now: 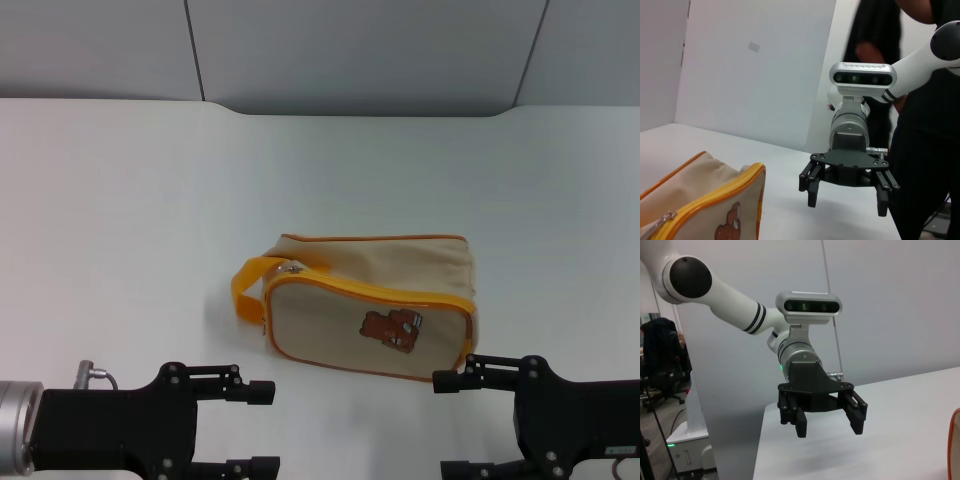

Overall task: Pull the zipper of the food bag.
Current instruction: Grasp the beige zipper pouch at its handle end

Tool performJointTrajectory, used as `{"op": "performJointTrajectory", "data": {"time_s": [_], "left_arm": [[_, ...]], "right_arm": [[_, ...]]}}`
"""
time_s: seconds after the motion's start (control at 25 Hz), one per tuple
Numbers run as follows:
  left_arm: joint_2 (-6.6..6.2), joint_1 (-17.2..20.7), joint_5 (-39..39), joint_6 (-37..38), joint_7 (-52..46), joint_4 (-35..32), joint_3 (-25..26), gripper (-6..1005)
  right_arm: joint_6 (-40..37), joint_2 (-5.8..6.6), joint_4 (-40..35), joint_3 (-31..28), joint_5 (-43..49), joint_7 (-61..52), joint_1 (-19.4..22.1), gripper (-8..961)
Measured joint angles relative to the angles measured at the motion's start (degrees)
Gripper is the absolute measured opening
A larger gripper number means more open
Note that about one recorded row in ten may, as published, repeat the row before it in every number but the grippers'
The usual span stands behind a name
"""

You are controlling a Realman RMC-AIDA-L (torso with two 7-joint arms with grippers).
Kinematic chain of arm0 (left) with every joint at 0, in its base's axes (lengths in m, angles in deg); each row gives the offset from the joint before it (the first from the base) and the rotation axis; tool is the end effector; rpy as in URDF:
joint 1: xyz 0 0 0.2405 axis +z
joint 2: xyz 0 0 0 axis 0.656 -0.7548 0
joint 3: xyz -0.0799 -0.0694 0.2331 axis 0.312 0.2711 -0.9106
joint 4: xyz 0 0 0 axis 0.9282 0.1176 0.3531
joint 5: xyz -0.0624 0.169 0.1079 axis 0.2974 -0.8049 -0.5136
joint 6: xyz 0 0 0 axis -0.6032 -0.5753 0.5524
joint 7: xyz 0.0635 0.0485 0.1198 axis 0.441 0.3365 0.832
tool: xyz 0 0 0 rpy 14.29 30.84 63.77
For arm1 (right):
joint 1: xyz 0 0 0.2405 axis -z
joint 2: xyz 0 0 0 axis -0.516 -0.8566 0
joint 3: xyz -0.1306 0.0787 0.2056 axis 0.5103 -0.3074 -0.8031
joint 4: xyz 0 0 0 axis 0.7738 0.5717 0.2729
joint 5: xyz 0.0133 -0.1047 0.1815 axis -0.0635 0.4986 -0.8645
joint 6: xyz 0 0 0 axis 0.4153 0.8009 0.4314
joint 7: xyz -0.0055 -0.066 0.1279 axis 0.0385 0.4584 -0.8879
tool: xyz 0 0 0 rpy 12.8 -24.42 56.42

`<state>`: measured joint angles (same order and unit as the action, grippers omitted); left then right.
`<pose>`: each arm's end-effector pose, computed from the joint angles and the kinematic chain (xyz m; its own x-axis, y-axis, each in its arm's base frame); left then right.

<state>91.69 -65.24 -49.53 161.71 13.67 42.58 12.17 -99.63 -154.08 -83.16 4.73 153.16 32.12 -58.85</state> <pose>-0.2809 0.2445 -0.0145 0.8113 0.2126 0.5446 0.1979 -0.9764 0.0864 0.2809 0.2495 -0.0229 0.8190 -0.1533 -0.5530 -0.1629 -0.9861 0.0321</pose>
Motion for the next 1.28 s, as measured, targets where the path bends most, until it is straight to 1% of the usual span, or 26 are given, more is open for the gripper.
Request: {"op": "performJointTrajectory", "data": {"time_s": [0.88, 0.92, 0.96, 1.0, 1.04, 1.16, 1.2, 1.24, 1.28], "left_arm": [[-0.02, 0.03, 0.27, -1.03, 0.36, -0.01, 0.45, 693], [0.00, 0.07, 0.39, -1.59, 0.39, -0.01, 1.05, 693], [0.08, 0.21, 0.50, -2.67, 0.39, -0.02, 2.84, 693], [0.38, 0.50, 0.53, -4.71, 0.46, -0.02, 6.55, 693], [0.38, 0.50, 0.53, -4.71, 0.46, -0.02, 6.55, 692], [1.27, 1.10, 0.54, -8.21, 2.01, -0.02, 12.10, 692], [1.93, 1.41, 0.55, -10.69, 3.51, -0.02, 13.84, 692], [1.93, 1.41, 0.55, -10.69, 3.51, -0.02, 13.84, 692], [2.25, 1.33, 0.55, -12.19, 4.11, 0.12, 14.05, 692]], "right_arm": [[-0.21, 0.00, 0.00, -0.25, -0.09, 0.06, -0.12, 837], [-0.21, 0.00, 0.00, -0.28, -0.09, 0.08, -0.06, 838], [-0.21, 0.00, 0.00, -0.30, -0.09, 0.10, 0.01, 838], [-0.21, 0.00, 0.00, -0.34, -0.09, 0.22, 0.15, 838], [-0.21, 0.00, 0.00, -0.34, -0.09, 0.22, 0.15, 838], [-0.21, 0.03, 0.00, -0.35, -0.09, 0.28, 0.24, 837], [-0.21, 0.04, 0.00, -0.35, -0.09, 0.28, 0.30, 837], [-0.21, 0.04, 0.00, -0.35, -0.09, 0.28, 0.30, 837], [-0.20, 0.05, 0.00, -0.35, -0.09, 0.28, 0.32, 837]]}}
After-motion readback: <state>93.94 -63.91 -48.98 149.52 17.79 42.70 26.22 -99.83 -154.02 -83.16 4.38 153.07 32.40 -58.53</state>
